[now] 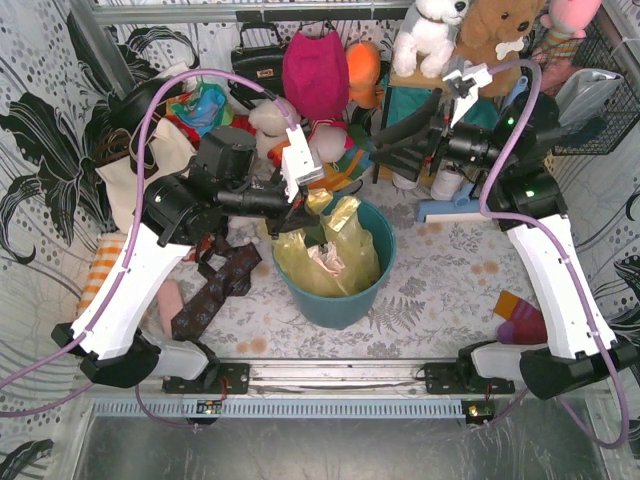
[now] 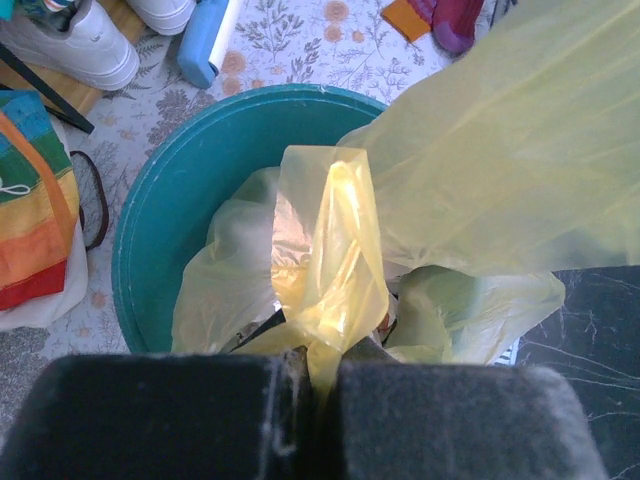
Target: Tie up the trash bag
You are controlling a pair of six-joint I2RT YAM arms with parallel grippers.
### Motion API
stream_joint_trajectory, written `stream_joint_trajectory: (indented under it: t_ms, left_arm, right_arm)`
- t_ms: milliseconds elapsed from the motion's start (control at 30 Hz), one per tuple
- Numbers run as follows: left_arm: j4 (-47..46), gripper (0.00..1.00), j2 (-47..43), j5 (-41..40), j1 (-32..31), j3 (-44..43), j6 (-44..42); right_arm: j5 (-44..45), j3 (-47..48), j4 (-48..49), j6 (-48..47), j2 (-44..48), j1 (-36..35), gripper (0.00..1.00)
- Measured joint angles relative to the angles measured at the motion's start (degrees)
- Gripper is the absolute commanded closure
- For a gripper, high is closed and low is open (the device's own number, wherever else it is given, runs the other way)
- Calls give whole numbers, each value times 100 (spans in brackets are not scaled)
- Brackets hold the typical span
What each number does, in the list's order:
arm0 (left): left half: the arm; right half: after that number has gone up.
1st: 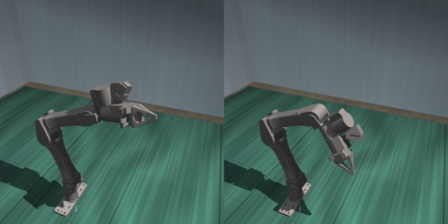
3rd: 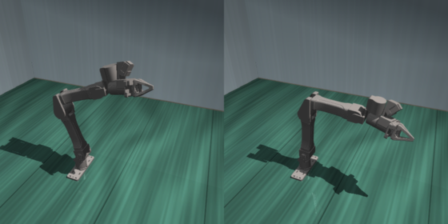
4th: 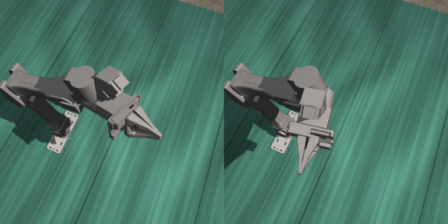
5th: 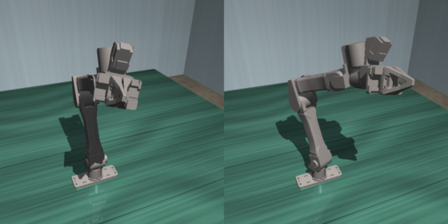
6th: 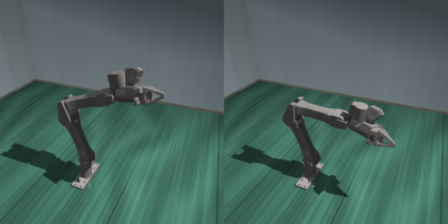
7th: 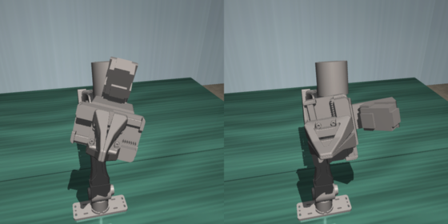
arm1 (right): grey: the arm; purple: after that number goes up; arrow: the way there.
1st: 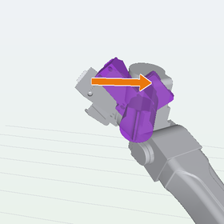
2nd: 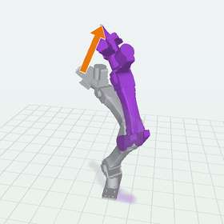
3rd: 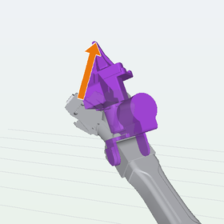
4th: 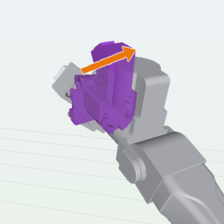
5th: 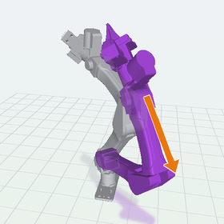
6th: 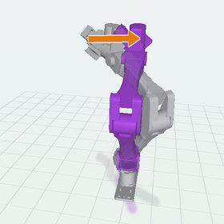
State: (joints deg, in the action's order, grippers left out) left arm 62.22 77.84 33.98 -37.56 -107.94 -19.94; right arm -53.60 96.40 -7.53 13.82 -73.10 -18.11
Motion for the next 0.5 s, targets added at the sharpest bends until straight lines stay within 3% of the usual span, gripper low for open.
stream_joint_trajectory:
  t_ms: [267, 500]
  left_arm:
    - [-162, 100, 33, -225, 0, -13, 129]
    - [-210, 100, 319, -234, 0, -197, 197]
  right_arm:
    - [-822, -1429, 2017, 1449, -72, -59, 48]
    - [-866, -1451, 2522, 1683, -334, -807, 48]
